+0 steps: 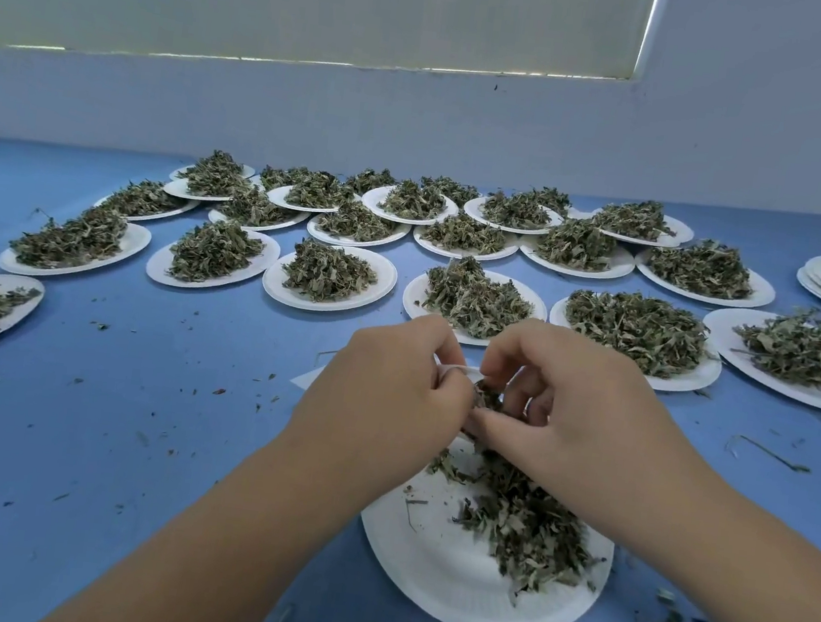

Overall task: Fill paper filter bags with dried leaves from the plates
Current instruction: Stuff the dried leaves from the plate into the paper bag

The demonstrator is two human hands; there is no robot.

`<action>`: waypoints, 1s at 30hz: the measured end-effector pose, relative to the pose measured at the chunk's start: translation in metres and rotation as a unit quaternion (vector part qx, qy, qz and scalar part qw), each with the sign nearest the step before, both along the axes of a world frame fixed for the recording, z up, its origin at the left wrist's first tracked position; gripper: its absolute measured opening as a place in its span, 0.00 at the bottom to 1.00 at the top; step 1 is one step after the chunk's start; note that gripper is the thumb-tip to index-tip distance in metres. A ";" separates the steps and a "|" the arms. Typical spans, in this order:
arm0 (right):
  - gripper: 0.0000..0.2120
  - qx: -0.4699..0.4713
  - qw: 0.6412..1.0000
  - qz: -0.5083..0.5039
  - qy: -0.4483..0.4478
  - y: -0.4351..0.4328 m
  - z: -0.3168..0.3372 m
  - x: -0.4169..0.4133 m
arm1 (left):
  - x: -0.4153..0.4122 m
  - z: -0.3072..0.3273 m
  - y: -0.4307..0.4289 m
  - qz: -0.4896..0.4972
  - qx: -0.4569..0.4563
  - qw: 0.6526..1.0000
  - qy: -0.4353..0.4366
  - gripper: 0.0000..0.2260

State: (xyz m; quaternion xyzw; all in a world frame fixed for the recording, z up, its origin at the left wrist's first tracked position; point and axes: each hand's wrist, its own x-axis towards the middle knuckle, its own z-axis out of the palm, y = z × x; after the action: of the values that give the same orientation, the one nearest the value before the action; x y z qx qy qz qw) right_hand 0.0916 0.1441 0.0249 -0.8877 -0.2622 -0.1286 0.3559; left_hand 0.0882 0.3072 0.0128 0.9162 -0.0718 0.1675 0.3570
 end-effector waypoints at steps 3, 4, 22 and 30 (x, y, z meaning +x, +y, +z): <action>0.11 -0.017 0.999 -0.010 -0.038 0.002 -0.002 0.000 | 0.000 0.000 -0.001 -0.002 -0.004 1.000 0.003 0.03; 0.11 -0.027 0.998 -0.013 -0.048 0.003 -0.002 0.001 | 0.000 0.000 -0.002 -0.006 0.000 1.000 0.003 0.03; 0.30 -0.049 0.996 0.066 0.034 -0.025 0.005 -0.001 | 0.000 -0.001 0.001 -0.017 -0.009 1.000 0.015 0.04; 0.47 -0.155 0.985 0.047 0.058 -0.021 -0.011 0.008 | 0.001 -0.001 0.000 -0.005 -0.014 1.000 0.011 0.06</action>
State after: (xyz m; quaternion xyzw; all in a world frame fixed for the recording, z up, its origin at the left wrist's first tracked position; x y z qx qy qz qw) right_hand 0.0995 0.1234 0.0137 -0.9247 -0.2995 -0.0178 0.2343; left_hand 0.0887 0.3069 0.0121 0.9126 -0.0697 0.1568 0.3710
